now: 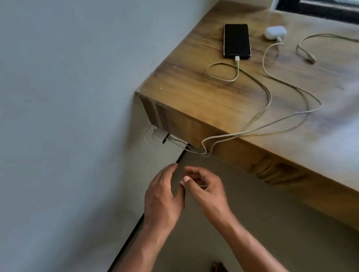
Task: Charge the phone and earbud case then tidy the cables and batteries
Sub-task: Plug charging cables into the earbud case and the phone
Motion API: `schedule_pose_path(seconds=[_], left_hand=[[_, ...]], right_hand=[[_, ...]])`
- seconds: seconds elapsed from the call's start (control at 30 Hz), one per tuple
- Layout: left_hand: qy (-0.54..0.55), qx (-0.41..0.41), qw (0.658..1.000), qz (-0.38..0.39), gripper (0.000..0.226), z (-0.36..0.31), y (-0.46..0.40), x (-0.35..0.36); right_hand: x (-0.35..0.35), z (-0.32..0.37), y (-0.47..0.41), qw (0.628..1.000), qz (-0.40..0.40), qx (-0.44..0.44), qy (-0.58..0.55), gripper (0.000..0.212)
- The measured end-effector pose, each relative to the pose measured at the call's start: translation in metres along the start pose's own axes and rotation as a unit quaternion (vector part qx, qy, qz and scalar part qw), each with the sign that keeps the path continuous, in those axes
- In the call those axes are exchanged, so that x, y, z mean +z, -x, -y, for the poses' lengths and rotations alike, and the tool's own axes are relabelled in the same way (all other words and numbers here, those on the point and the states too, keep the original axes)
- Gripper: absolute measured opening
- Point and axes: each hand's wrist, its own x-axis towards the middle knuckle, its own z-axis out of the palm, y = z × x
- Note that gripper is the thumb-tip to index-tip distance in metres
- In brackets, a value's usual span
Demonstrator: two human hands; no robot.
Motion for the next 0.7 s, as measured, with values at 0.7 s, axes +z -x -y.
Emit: schedule_pose_path(seconds=[0.7], left_hand=[[-0.096,0.275,0.893,-0.344,0.078,0.181,-0.173,0.164]], right_hand=[[0.110,-0.245,-0.272,0.915,-0.026,-0.373,0.150,0.073]])
